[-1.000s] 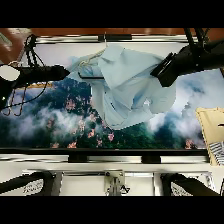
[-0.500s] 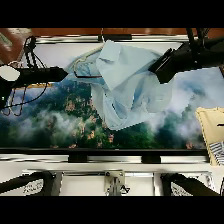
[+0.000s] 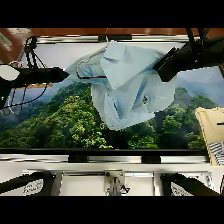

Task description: Fold the shirts.

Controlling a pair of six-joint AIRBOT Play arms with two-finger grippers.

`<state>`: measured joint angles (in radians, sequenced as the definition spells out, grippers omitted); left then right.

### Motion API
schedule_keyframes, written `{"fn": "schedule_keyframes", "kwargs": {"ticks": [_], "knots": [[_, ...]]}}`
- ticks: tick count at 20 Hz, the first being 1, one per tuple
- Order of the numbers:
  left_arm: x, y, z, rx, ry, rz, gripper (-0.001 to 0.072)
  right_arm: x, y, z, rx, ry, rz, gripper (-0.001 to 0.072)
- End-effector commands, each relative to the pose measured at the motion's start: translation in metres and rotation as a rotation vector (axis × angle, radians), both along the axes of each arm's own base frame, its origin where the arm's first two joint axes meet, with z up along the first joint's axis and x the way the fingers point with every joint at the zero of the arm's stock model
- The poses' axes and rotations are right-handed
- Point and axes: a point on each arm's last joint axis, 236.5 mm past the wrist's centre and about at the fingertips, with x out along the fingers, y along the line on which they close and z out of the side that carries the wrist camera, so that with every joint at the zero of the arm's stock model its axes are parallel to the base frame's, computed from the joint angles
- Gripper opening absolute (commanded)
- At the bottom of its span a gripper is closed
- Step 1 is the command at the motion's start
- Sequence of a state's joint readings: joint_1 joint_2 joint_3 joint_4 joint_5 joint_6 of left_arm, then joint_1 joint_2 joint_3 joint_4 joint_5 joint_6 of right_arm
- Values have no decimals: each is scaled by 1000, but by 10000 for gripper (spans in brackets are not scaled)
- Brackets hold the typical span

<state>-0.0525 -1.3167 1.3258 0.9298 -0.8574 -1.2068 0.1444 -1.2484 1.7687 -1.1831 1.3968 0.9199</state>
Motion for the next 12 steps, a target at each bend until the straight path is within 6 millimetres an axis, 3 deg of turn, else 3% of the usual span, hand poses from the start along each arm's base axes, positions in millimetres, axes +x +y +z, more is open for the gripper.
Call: {"fn": "schedule_keyframes", "kwargs": {"ticks": [1,6,10,12], "knots": [[-2,-16,15,-53,-21,-34,54,3,-4,-13,-29,32,-3,61],[-1,-48,72,-160,-114,-82,54,2,1,-29,-53,80,18,61],[-6,-87,137,-240,-247,-138,54,-8,36,-31,-59,76,103,61],[-20,-115,168,-288,-304,-206,54,-6,51,-25,-33,42,110,61]]}}
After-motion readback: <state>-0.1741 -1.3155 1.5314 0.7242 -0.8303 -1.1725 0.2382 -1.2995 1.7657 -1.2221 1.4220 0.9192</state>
